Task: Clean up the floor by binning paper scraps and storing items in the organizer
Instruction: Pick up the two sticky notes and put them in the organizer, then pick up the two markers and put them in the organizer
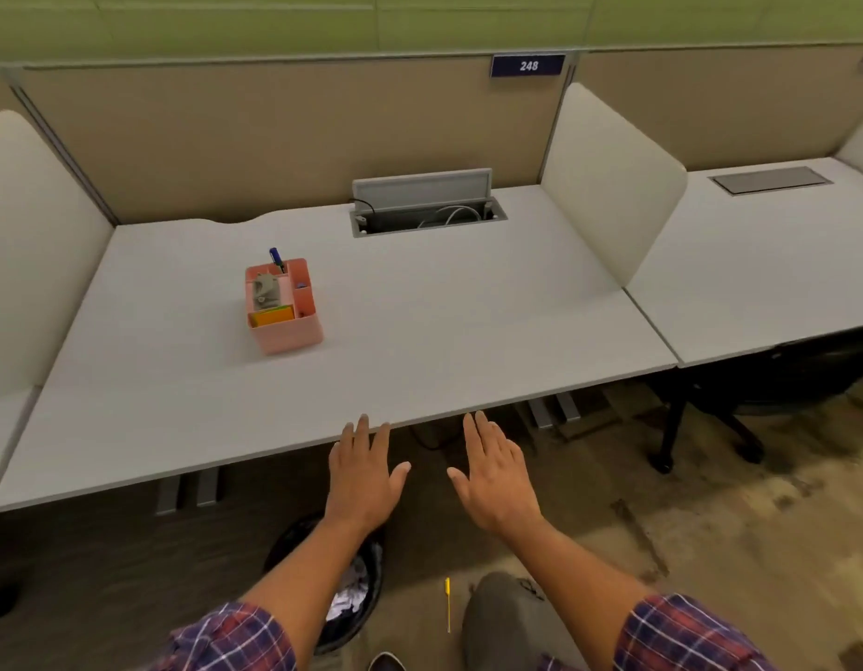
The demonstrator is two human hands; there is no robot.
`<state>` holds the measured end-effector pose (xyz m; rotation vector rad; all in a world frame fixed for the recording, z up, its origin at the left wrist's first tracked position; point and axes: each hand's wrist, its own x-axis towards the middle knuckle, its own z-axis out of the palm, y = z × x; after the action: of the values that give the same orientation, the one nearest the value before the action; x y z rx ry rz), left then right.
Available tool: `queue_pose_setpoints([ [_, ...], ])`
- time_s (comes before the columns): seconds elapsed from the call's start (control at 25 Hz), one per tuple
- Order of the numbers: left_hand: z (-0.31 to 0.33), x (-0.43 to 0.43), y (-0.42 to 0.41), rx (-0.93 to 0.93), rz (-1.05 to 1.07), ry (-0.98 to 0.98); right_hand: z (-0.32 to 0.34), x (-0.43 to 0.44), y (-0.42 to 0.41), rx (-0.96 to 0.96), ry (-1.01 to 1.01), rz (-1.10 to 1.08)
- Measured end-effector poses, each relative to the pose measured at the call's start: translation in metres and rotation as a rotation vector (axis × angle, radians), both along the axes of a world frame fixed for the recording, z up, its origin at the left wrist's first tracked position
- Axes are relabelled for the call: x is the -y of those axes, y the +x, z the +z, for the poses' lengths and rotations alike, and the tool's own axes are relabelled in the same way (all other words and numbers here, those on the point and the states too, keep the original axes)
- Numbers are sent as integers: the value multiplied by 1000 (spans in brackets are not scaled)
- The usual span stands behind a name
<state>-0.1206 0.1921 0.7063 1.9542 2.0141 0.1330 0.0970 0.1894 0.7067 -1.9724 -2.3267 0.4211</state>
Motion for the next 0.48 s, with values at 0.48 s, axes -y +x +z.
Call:
queue_pose_setpoints([
  [0.48,-93,69,191,-1,13,-247,-96,110,251,-118,-184,-381],
])
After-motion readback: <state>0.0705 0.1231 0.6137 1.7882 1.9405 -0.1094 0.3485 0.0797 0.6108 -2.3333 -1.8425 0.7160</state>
